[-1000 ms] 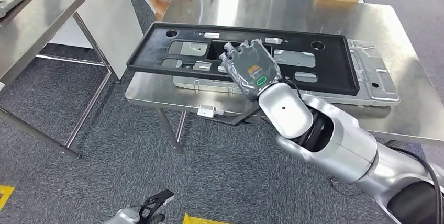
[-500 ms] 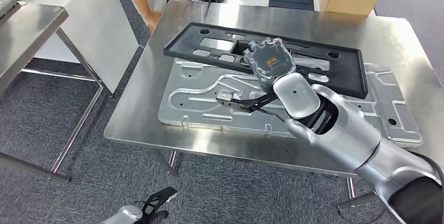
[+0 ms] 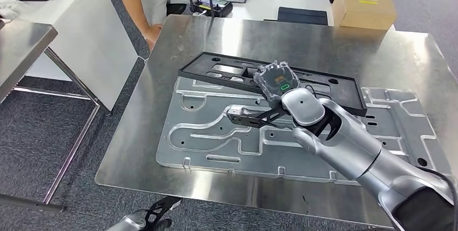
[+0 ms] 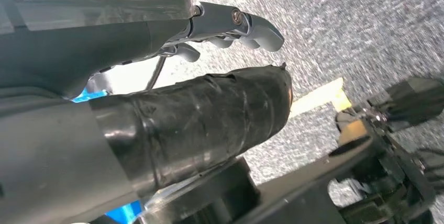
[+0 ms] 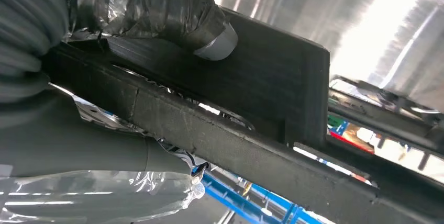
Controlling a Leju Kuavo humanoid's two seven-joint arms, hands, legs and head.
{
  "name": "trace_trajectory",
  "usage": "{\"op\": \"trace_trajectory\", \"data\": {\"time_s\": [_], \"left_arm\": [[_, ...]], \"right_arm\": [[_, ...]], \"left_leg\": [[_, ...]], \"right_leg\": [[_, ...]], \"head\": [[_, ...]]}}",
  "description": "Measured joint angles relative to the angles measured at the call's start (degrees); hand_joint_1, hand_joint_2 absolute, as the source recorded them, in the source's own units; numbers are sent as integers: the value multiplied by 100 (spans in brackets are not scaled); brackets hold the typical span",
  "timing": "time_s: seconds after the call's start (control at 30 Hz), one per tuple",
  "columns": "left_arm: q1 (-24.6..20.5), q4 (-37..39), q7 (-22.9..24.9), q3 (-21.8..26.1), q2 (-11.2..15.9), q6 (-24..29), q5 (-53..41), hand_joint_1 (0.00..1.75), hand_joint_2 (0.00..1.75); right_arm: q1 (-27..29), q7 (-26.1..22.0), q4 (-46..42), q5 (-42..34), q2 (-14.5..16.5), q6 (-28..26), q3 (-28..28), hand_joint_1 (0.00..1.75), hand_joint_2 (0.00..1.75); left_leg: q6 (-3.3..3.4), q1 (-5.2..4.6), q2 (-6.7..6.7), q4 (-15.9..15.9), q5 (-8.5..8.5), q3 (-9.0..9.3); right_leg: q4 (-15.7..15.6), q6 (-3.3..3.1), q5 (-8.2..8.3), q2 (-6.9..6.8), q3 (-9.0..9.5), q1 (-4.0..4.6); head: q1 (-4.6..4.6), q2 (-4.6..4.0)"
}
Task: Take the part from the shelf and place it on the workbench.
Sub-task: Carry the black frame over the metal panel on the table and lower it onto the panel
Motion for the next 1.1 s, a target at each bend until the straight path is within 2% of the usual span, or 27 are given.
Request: {"op": "trace_trajectory", "data": {"time_s": [0.07, 0.1, 0.23, 0.33, 0.4, 0.47, 0.53, 0.9, 1.1], "left_arm": [[-7, 3, -2, 0, -5, -15, 35, 0, 0], [-7, 3, -3, 0, -9, -25, 55, 0, 0], [22, 5, -19, 0, -20, -50, 116, 0, 175], [58, 6, -34, 0, -22, -70, 145, 0, 175], [105, 8, -36, 0, -22, -78, 152, 0, 175], [158, 9, -35, 0, -21, -62, 167, 0, 87], [181, 12, -33, 0, -19, -41, 190, 0, 0], [132, 14, -29, 0, -18, -20, 168, 0, 0], [85, 14, -32, 0, -18, 58, -9, 0, 0]], "right_arm": [[55, -88, 121, -82, 36, -43, 3, 175, 175], [94, -134, 179, -126, 55, -53, 10, 175, 175], [337, -302, 353, -286, 141, -54, 86, 0, 0], [521, -399, 461, -372, 208, -39, 148, 0, 0], [639, -446, 527, -407, 250, -21, 193, 0, 0], [753, -481, 583, -423, 296, -13, 244, 0, 0], [822, -503, 621, -430, 337, -20, 292, 0, 0], [641, -512, 601, -585, 567, -228, 316, 0, 0], [624, -315, 424, -571, 633, -724, 263, 0, 0]], "left_leg": [[-31, 11, -12, 14, 98, 0], [-26, 18, -20, 25, 134, -5], [-21, 33, -32, 6, 146, -17], [-28, 42, -38, -110, -19, 62], [-34, 40, -38, -139, -124, 110], [-33, 23, -31, -90, -147, 111], [-28, 15, -23, -67, -146, 117], [-45, 41, -12, -96, -78, 175], [-44, 37, -10, -93, -78, 188]], "right_leg": [[4, -24, 117, -33, 4, 19], [7, -22, 162, -46, 1, 29], [37, -18, 250, -74, -27, 41], [42, -12, 217, -75, -30, 47], [-21, -9, 94, -78, 39, 51], [-143, 11, -55, -82, 151, 41], [-207, 35, -107, -84, 206, 34], [-202, 5, -43, -81, 239, 39], [-203, 7, -40, -78, 250, 36]], "head": [[3, 0], [2, 0], [1, 0], [2, 0], [7, 0], [6, 0], [5, 0], [5, 0], [4, 0]]}}
